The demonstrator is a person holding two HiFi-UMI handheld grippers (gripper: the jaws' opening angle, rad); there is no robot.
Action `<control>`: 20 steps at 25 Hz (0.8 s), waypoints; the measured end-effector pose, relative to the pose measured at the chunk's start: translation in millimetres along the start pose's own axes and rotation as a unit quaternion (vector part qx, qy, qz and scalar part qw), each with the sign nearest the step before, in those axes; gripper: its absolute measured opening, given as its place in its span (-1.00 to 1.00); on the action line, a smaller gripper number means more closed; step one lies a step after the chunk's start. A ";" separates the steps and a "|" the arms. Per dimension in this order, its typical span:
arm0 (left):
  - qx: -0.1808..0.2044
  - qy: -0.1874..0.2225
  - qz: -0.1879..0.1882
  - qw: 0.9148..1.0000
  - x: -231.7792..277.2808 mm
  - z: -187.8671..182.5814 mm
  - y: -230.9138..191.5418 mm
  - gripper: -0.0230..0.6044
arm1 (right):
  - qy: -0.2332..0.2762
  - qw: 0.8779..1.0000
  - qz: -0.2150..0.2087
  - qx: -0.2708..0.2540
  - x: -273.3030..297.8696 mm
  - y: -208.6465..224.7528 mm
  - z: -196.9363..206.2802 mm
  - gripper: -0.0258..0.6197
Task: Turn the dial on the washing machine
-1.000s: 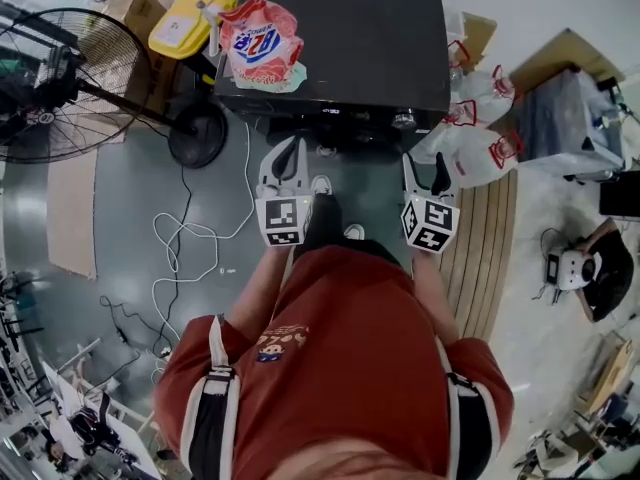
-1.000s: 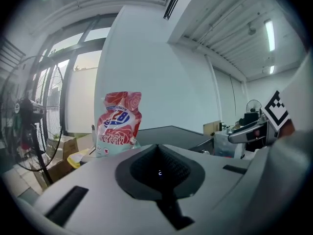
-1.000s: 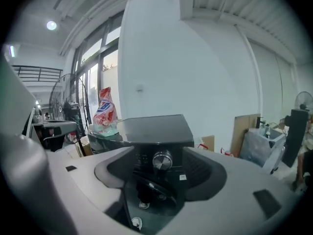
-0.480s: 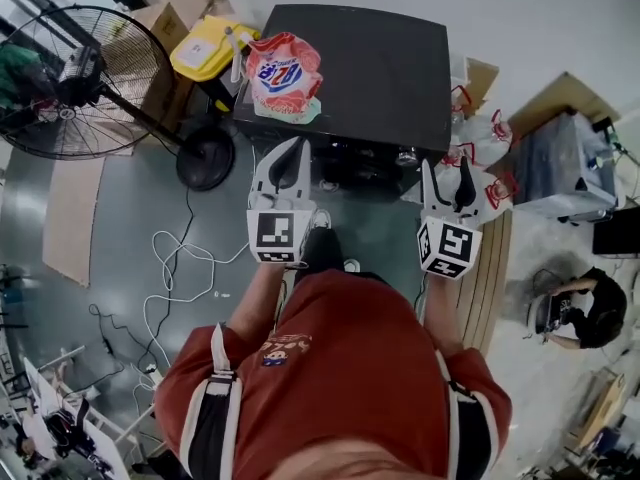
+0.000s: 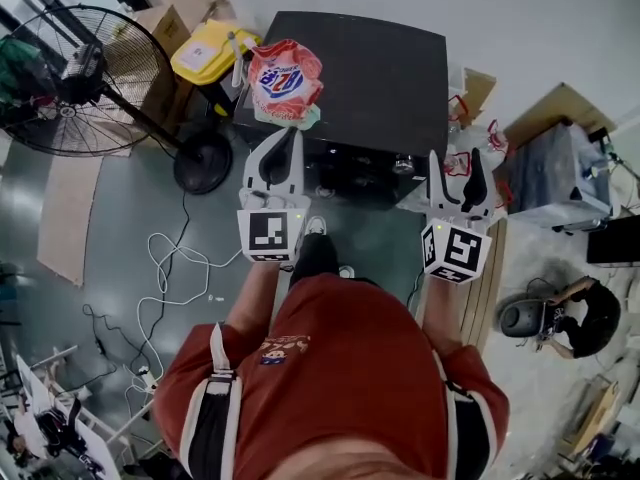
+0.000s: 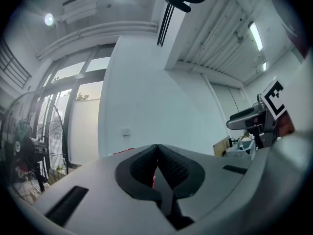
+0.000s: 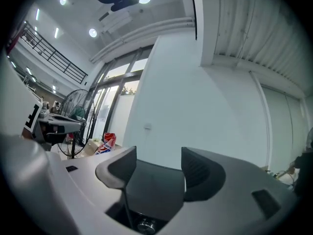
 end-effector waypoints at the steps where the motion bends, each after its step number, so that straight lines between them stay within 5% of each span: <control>1: 0.000 -0.001 0.000 1.000 0.6 -0.4 -0.6 -0.89 | -0.001 1.000 0.000 -0.002 1.0 -0.3 -0.1 -0.01; 10: -0.005 -0.012 -0.002 1.000 4.5 6.3 -2.4 -0.89 | -0.012 1.000 -0.008 -0.009 8.9 -2.6 5.9 -0.04; 20: -0.018 -0.020 0.004 1.000 7.8 14.8 -0.2 -0.89 | -0.026 0.999 -0.035 -0.017 10.0 -11.4 12.0 -0.72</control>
Point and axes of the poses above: the fingertips, and each gripper's own axes: x forward along the fingers, y to its right, z out of its underside, the point moved 8 cm from there along -x, backward along the fingers, and after that the axes turned 7 degrees about z, right-handed, at the moved point
